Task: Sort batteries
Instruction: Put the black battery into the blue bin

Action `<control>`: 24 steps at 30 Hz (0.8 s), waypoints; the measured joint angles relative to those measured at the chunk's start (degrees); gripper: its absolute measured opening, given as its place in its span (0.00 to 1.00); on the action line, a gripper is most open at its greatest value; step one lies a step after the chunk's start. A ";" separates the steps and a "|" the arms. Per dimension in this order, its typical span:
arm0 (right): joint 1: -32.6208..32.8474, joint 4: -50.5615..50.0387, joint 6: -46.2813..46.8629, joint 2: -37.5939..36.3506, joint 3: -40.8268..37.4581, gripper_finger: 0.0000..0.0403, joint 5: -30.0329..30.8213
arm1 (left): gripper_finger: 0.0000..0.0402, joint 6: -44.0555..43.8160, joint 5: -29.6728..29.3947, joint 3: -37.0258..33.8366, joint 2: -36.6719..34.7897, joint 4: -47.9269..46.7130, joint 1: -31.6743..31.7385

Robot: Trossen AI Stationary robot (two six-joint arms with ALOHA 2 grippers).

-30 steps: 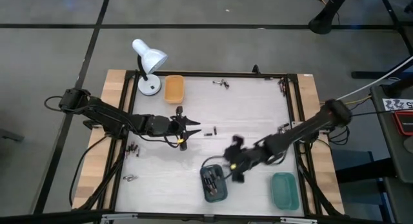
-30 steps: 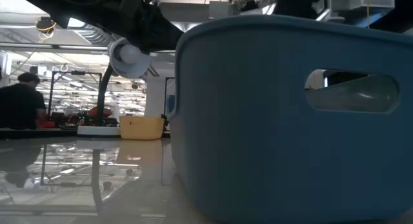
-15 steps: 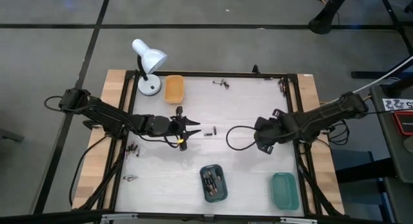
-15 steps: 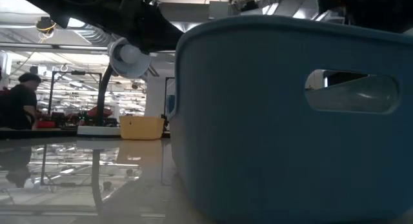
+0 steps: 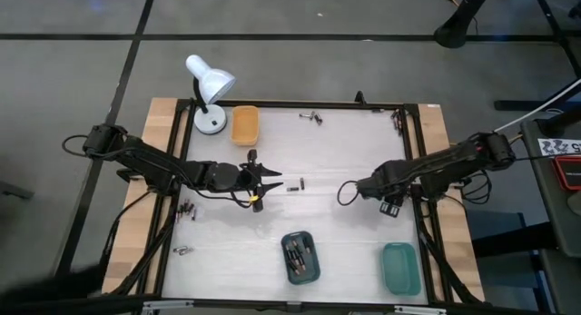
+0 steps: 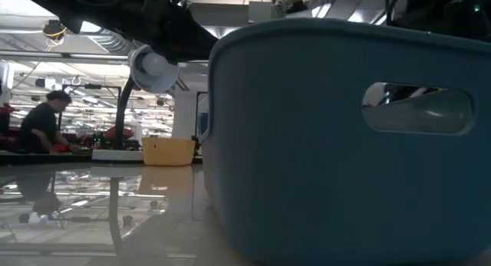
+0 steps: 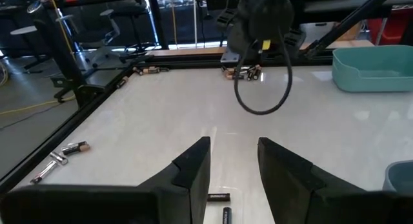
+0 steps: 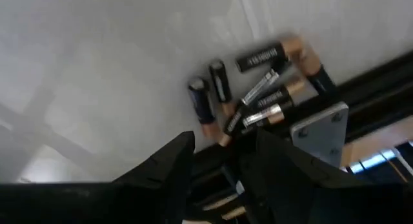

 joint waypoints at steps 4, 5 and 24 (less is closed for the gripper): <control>-0.97 2.93 -1.31 0.81 0.24 0.42 -1.41 | 0.30 0.10 -0.02 0.00 0.01 -0.17 0.02; -1.00 3.66 -1.67 1.25 0.22 0.42 -1.79 | 0.30 0.12 -0.02 0.00 0.02 -0.17 0.02; -1.33 3.74 -6.89 16.83 0.28 0.42 -1.13 | 0.30 0.52 -0.02 0.00 0.02 -0.13 0.00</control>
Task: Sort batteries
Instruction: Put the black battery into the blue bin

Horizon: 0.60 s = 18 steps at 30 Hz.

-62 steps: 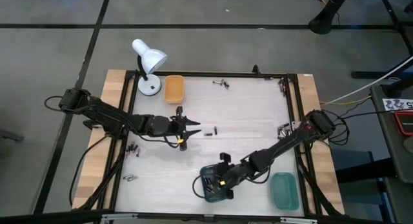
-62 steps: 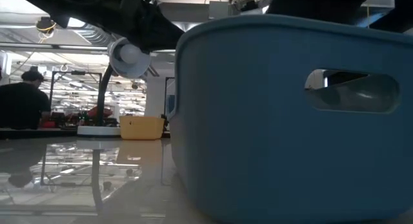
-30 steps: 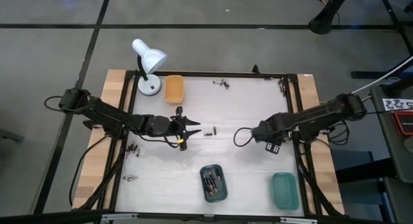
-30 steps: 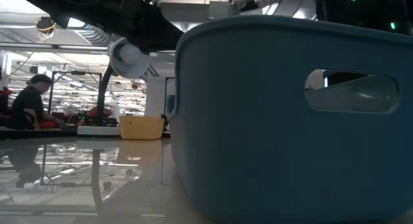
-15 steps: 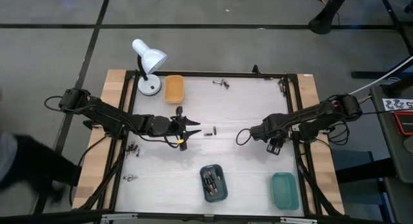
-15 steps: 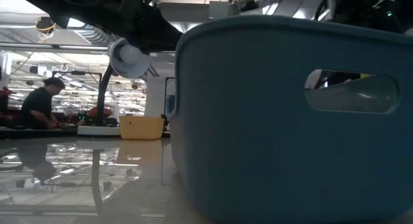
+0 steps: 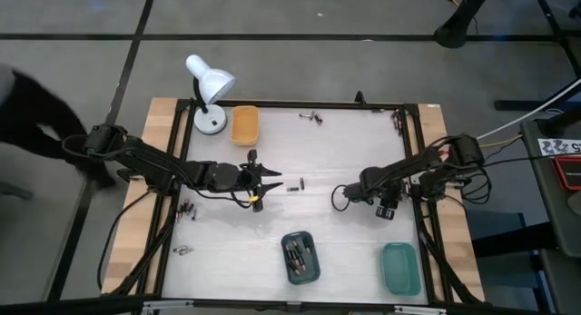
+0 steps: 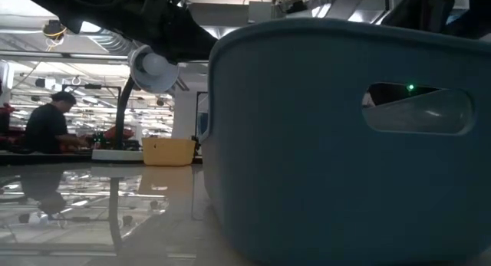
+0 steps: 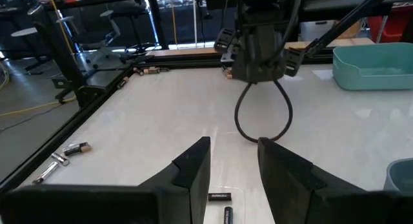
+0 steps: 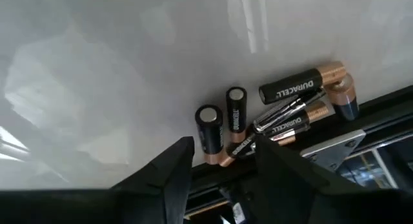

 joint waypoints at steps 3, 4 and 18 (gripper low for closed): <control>0.00 0.33 -1.16 0.55 0.00 0.42 -0.11 | 0.30 0.00 0.00 0.00 0.00 -0.02 0.00; 0.00 0.47 -1.37 0.53 0.00 0.42 -0.33 | 0.30 0.00 0.00 0.00 -0.02 0.00 0.00; 0.07 8.27 -1.54 0.20 -4.17 0.42 -3.22 | 0.30 -0.01 0.00 0.00 -0.02 0.00 0.02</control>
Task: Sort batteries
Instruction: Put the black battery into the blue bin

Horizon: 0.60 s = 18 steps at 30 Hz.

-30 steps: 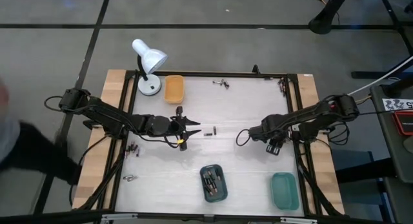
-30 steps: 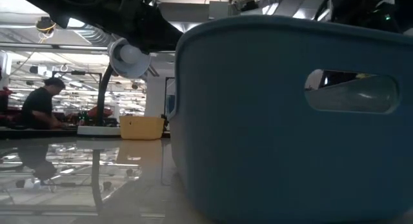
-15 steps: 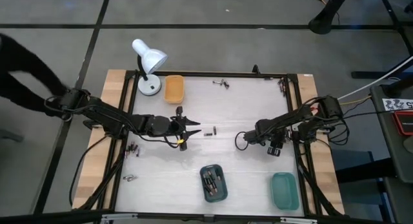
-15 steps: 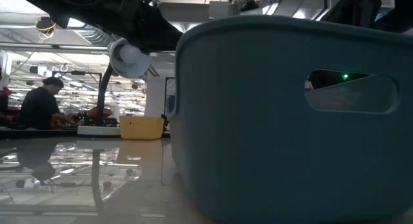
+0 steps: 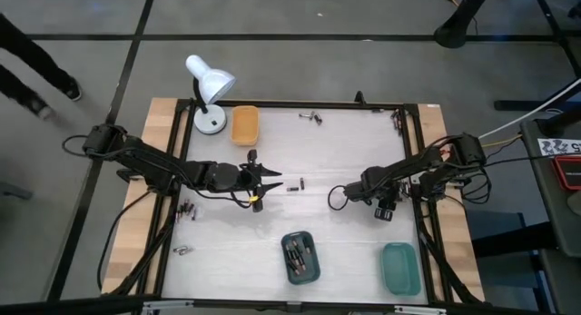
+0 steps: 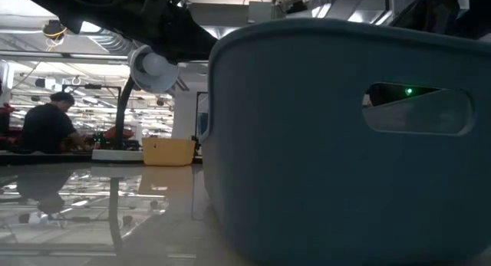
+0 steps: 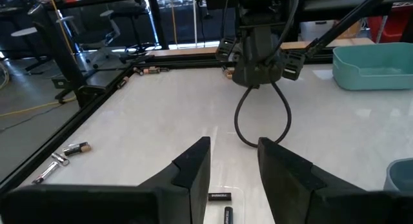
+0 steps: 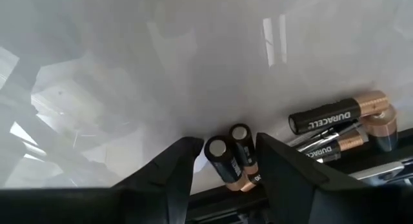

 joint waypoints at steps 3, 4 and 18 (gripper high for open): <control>0.00 0.01 0.00 0.13 0.23 0.42 0.01 | 0.30 0.38 0.00 0.00 0.00 0.02 0.00; 0.00 0.05 0.01 0.13 0.21 0.42 -0.06 | 0.30 0.39 0.00 0.00 0.00 0.08 0.00; 0.11 0.38 0.28 0.24 1.77 0.04 -1.13 | 0.30 0.41 0.00 0.00 0.00 0.06 0.00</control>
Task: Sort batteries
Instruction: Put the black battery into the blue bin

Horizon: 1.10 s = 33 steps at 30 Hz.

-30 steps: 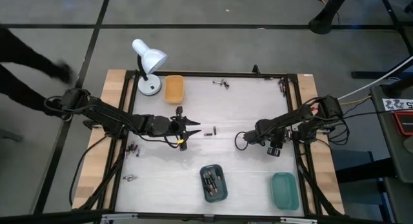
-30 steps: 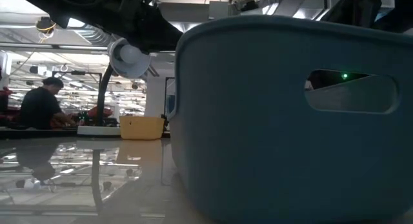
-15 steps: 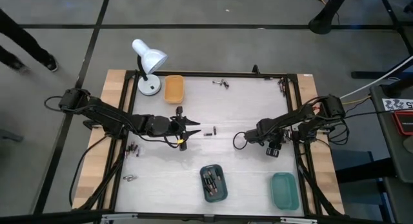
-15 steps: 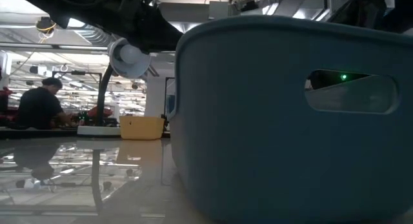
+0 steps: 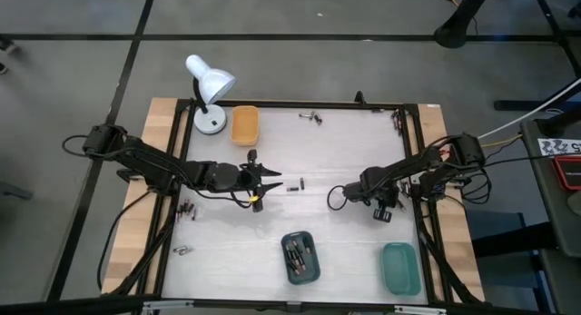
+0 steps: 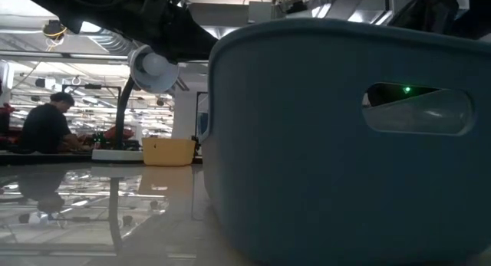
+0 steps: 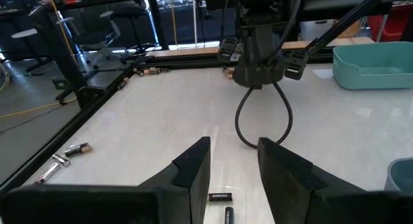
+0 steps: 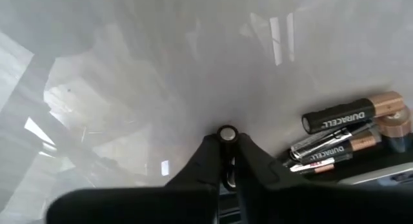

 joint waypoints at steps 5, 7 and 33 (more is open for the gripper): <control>0.04 -0.30 0.00 0.28 4.13 0.09 2.95 | 0.30 0.00 0.00 0.00 0.00 -0.03 0.02; 0.00 0.30 0.42 0.24 5.87 0.15 4.93 | 0.30 0.01 0.00 0.00 0.00 -0.02 0.04; 14.72 -8.50 14.72 0.06 14.38 0.59 -8.25 | 0.30 -1.91 0.00 0.00 0.00 -4.67 -0.04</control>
